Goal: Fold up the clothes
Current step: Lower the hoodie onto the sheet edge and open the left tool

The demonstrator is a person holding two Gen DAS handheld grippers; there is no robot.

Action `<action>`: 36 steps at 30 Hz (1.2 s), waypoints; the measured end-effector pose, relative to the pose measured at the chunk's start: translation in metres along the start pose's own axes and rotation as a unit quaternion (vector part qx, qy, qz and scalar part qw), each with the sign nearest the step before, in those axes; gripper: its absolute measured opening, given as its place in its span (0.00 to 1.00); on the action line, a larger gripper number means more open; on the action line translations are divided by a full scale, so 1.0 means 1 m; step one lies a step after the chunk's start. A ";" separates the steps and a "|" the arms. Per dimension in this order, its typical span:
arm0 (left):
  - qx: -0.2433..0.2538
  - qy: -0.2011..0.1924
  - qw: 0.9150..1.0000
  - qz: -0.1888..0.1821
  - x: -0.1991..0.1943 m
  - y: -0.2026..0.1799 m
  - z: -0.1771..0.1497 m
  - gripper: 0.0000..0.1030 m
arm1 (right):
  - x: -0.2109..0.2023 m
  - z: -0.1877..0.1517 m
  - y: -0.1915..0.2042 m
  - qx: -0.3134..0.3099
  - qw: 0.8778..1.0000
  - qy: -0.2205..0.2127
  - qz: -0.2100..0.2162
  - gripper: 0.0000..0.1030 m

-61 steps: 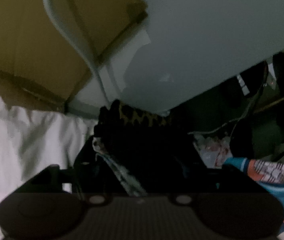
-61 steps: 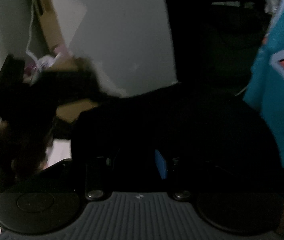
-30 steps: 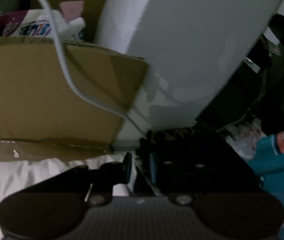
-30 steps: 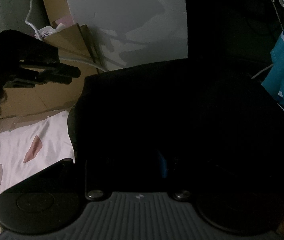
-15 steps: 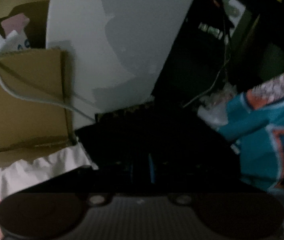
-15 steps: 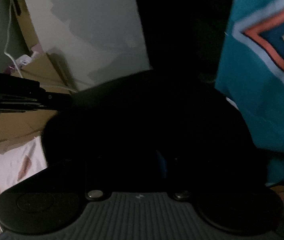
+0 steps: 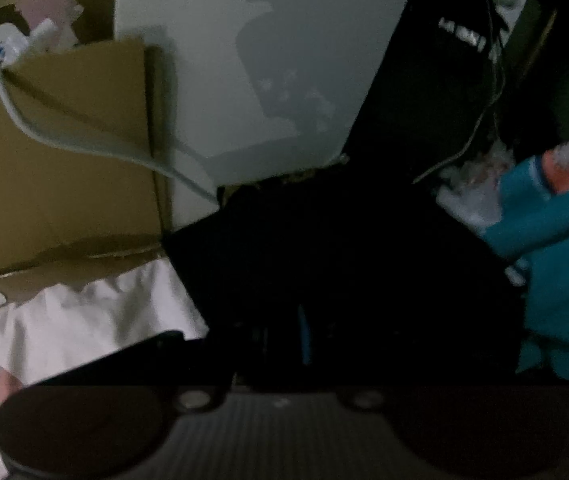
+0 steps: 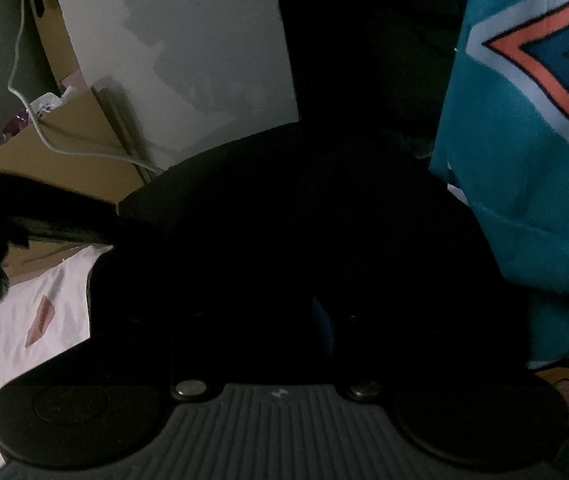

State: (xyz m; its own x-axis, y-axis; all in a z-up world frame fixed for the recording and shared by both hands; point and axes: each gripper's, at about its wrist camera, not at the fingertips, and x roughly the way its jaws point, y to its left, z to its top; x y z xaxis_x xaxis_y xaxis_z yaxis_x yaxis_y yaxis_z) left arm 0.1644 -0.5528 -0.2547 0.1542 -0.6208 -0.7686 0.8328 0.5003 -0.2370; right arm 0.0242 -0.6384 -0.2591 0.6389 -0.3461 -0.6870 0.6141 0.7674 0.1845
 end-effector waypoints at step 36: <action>0.057 0.002 0.998 0.022 -0.004 -0.017 -0.040 0.16 | -0.004 -0.020 0.002 -0.023 0.999 0.027 0.001 0.48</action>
State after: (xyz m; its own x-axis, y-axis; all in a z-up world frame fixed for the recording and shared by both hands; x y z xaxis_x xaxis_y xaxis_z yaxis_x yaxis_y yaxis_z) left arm 0.1285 -0.5346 -0.2720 0.1896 -0.5979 -0.7788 0.8809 0.4540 -0.1340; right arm 0.0137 -0.6248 -0.2704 0.6138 -0.3158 -0.7236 0.5902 0.7922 0.1549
